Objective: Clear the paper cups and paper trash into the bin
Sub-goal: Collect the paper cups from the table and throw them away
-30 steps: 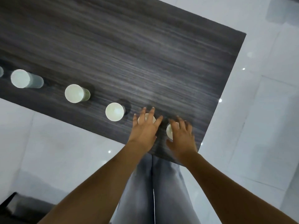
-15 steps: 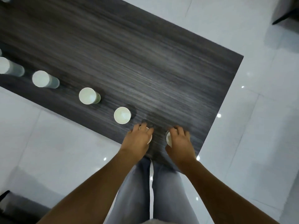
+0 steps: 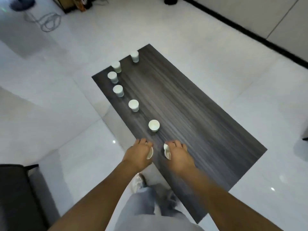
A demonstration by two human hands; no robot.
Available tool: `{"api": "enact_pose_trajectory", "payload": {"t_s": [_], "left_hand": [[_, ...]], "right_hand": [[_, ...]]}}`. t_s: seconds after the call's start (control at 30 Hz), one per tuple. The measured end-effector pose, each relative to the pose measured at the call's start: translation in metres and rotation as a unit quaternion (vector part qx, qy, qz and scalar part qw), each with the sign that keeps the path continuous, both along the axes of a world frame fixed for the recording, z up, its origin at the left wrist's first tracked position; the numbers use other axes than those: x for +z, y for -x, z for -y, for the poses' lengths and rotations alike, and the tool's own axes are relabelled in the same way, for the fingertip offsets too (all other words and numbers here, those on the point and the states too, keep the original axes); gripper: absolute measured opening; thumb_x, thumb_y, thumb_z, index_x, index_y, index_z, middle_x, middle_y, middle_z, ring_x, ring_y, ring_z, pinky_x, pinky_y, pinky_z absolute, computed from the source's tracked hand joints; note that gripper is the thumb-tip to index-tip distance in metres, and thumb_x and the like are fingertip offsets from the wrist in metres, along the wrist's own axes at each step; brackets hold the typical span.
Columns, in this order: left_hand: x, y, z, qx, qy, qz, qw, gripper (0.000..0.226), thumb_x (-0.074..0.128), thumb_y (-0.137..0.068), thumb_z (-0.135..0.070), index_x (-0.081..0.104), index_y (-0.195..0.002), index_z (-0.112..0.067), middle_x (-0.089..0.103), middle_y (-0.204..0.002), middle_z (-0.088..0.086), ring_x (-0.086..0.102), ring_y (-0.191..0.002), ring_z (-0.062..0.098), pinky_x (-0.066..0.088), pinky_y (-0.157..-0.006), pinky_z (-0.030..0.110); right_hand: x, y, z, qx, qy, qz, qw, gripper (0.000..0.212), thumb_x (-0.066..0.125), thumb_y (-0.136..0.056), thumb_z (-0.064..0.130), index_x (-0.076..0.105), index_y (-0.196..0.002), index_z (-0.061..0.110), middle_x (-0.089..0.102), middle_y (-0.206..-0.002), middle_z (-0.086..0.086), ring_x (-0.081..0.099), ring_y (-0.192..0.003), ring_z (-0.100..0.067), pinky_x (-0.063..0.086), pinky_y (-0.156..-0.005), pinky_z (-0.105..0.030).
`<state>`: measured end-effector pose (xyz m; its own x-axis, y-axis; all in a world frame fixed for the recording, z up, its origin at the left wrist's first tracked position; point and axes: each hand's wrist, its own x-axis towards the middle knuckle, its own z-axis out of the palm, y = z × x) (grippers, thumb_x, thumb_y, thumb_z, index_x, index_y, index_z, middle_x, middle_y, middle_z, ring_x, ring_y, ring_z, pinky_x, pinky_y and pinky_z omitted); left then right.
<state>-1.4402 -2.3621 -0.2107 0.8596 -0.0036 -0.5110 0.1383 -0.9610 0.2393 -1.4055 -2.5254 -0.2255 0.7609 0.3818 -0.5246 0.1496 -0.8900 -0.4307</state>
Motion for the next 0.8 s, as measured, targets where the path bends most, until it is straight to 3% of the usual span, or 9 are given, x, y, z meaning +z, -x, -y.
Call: {"api": "enact_pose_trajectory", "payload": {"t_s": [0.3, 0.47, 0.8], "left_hand": [[0.061, 0.029, -0.190, 0.140, -0.017, 0.079, 0.987, 0.054, 0.065, -0.085, -0.029, 0.043, -0.134, -0.022, 0.043, -0.135, 0.002, 0.041, -0.123, 0.021, 0.047, -0.092, 0.030], [0.078, 0.027, -0.308, 0.157, -0.033, 0.099, 0.982, 0.050, 0.066, -0.083, -0.028, 0.046, -0.129, -0.023, 0.043, -0.125, 0.002, 0.040, -0.117, 0.021, 0.050, -0.081, 0.033], [0.082, -0.043, -0.468, 0.146, -0.023, 0.083, 0.986, 0.051, 0.065, -0.083, -0.028, 0.045, -0.129, -0.022, 0.043, -0.124, 0.003, 0.040, -0.116, 0.022, 0.051, -0.086, 0.040]], "right_hand": [[0.063, -0.032, -0.212, 0.132, -0.040, 0.052, 0.989, 0.062, 0.064, -0.087, 0.020, 0.037, -0.143, 0.023, 0.036, -0.144, -0.002, 0.035, -0.129, -0.027, 0.038, -0.104, -0.038], [0.071, -0.045, -0.326, 0.157, -0.053, 0.053, 0.985, 0.065, 0.065, -0.085, 0.019, 0.035, -0.142, 0.021, 0.035, -0.143, -0.004, 0.034, -0.128, -0.029, 0.041, -0.101, -0.038], [0.073, -0.110, -0.468, 0.146, -0.063, 0.062, 0.985, 0.064, 0.064, -0.085, 0.020, 0.036, -0.142, 0.022, 0.035, -0.143, -0.003, 0.034, -0.127, -0.028, 0.043, -0.098, -0.038]]}}
